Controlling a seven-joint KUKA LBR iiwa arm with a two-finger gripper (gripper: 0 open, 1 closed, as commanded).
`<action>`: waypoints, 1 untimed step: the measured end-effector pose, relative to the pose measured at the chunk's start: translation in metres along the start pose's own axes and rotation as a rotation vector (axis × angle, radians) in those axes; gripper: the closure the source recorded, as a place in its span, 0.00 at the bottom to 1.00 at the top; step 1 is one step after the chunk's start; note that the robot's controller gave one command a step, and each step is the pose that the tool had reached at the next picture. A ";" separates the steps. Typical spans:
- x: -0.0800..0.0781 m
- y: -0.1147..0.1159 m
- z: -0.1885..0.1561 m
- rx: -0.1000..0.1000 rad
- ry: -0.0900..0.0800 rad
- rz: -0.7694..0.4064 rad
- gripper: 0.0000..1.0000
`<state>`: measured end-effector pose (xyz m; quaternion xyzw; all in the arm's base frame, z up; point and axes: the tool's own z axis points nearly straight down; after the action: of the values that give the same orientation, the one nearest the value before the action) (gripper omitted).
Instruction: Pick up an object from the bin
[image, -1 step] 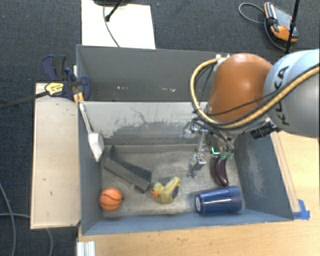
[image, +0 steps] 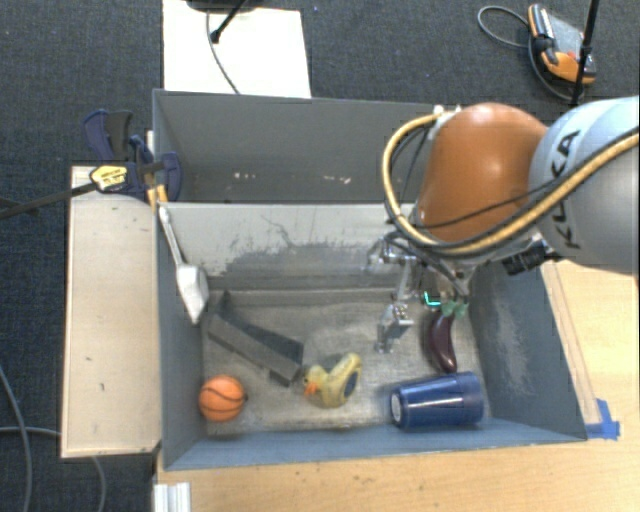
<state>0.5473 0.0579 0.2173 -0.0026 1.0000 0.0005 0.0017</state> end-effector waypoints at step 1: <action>0.008 0.003 0.041 0.000 -0.008 -0.025 0.00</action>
Offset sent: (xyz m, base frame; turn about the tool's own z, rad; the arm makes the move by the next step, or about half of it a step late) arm 0.0169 0.0168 -0.1473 -0.1044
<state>0.5396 0.0610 0.1767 -0.0152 0.9999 0.0006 0.0058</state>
